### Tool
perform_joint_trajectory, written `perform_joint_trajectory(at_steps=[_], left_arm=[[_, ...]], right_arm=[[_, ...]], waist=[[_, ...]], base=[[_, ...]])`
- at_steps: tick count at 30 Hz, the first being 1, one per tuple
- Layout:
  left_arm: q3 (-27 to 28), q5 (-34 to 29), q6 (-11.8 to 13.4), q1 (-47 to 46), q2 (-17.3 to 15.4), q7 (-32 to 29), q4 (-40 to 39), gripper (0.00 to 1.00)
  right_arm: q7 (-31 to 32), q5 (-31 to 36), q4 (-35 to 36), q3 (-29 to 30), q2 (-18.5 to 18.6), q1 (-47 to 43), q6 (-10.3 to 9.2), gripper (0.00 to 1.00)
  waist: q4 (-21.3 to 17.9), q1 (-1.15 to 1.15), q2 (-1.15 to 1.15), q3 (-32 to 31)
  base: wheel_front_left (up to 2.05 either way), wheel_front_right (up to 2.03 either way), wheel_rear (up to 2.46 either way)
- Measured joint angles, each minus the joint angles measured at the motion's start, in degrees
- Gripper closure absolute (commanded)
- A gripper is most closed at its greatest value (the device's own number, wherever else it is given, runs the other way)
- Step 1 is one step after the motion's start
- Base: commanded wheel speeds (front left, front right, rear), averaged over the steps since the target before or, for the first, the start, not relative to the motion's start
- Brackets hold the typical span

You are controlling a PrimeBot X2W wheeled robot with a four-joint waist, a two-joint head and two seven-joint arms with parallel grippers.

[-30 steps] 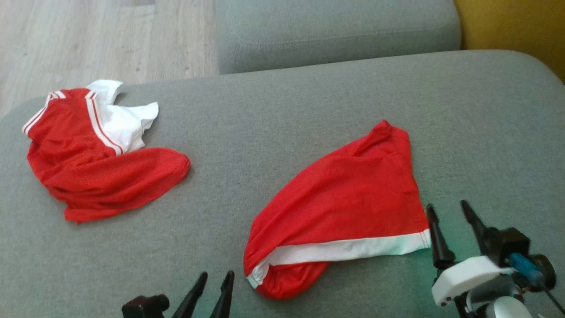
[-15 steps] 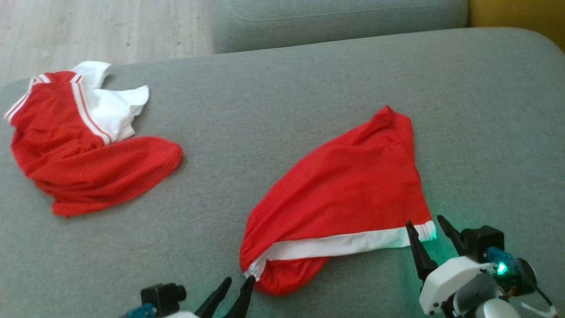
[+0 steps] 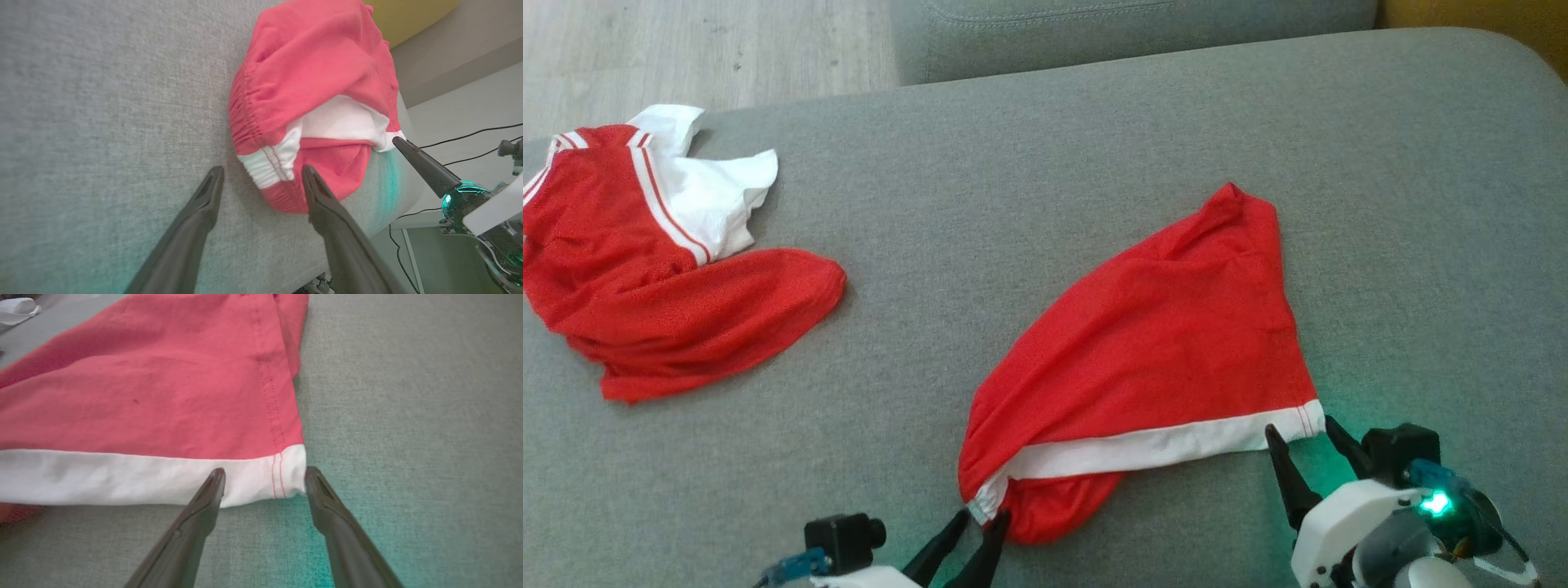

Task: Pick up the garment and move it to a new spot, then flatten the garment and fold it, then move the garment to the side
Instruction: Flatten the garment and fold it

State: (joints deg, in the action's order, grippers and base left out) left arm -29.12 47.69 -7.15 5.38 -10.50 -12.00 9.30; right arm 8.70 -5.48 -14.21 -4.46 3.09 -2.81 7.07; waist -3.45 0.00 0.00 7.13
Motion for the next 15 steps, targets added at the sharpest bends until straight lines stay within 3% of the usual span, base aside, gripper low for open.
perform_joint_trajectory(at_steps=[15], left_arm=[[-3.32, 3.44, -0.01, -3.39, -1.01, 2.85, 1.91, 0.0]], right_arm=[[1.43, 0.0, -3.98, 0.23, -0.3, 3.39, 0.0, 0.0]], waist=[[0.45, 0.0, 0.0, 1.28]], base=[[0.0, 0.0, 0.0]])
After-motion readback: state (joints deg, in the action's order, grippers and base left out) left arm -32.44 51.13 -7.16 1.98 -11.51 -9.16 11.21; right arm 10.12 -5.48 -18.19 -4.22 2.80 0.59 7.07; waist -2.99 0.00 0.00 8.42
